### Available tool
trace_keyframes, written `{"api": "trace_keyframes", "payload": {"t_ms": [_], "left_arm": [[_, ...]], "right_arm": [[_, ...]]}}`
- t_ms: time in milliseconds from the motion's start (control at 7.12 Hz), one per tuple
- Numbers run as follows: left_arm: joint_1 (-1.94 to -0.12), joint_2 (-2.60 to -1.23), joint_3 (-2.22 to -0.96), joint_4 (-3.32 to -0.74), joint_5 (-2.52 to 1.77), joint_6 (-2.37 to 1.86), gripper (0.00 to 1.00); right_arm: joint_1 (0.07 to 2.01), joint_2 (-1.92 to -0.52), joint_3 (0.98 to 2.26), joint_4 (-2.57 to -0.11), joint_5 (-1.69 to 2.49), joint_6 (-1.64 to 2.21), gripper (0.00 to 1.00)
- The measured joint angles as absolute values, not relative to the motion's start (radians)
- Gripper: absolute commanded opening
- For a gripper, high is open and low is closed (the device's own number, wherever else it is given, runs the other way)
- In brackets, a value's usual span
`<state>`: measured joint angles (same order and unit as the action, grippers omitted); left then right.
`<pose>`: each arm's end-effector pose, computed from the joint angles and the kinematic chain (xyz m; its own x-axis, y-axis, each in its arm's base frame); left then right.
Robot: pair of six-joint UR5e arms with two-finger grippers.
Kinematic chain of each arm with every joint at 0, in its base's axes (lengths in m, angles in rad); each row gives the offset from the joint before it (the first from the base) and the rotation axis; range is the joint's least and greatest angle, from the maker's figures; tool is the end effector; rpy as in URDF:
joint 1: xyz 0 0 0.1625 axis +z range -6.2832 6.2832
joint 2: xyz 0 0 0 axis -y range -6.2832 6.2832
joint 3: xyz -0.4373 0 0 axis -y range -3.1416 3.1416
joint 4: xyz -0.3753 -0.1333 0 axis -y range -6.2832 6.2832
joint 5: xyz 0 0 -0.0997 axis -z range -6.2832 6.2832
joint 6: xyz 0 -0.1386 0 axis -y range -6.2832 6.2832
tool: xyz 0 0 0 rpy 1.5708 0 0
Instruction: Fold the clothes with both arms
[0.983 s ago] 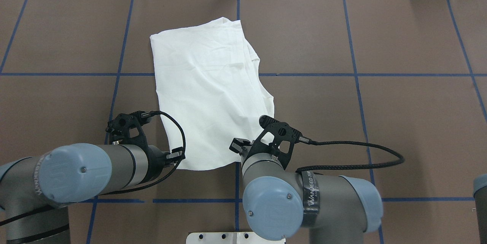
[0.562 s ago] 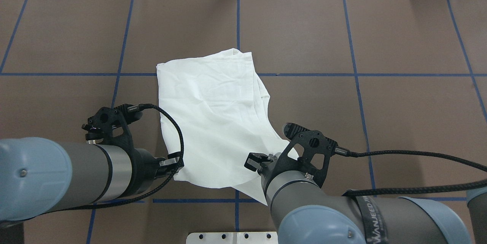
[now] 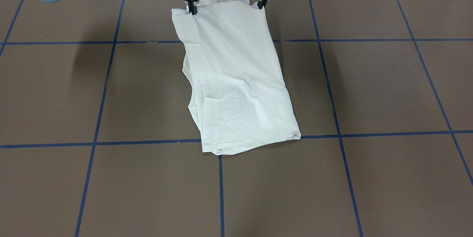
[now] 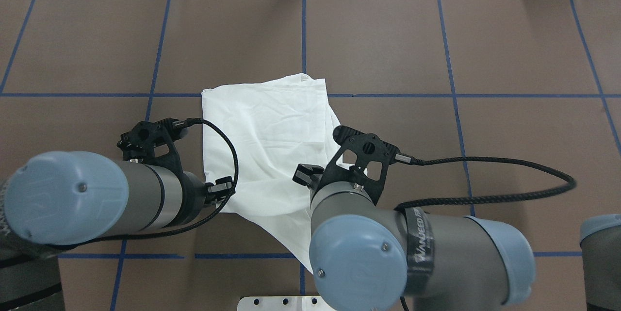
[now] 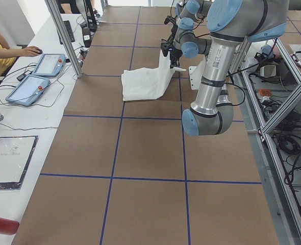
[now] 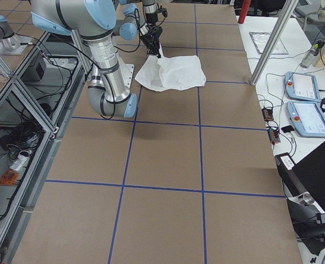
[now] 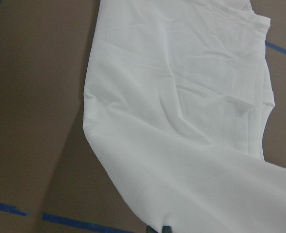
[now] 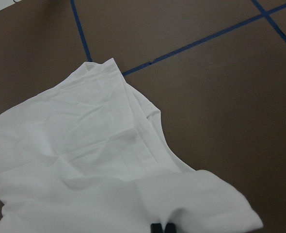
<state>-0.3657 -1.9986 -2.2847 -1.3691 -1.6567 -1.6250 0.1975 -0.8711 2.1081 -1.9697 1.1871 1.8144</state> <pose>0.4309 -0.2950 0.2200 0.5342 -0.2623 -0.8036 0.3210 0.9424 -0.0943 -0.5194 -0.2928 0.1543 0.5268 0.3335 0.7818 -0.5996 0.7978 0.0637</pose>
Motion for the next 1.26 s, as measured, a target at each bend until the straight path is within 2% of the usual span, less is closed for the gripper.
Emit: {"api": "trace_keyframes", "payload": {"t_ms": [281,562,983,1264], "left_arm": [[-0.476,-2.019,-2.201,-1.389,-1.658,-1.511,0.0],[-0.59,-2.059,-2.069,-1.455,-1.658,-1.414,0.0],[-0.67,-2.122,-1.742,-1.719,-1.656,-1.355,0.0],[-0.685,-2.145,-1.586,-1.86,-1.643,-1.34,0.0]], "right_arm": [[0.296,-0.831,1.921,-1.812,1.208,1.754,0.0],[0.377,-0.769,1.78,-1.758,1.243,1.717,0.0],[0.436,-0.65,1.455,-1.569,1.249,1.703,0.0],[0.447,-0.614,1.342,-1.51,1.25,1.687,0.0]]}}
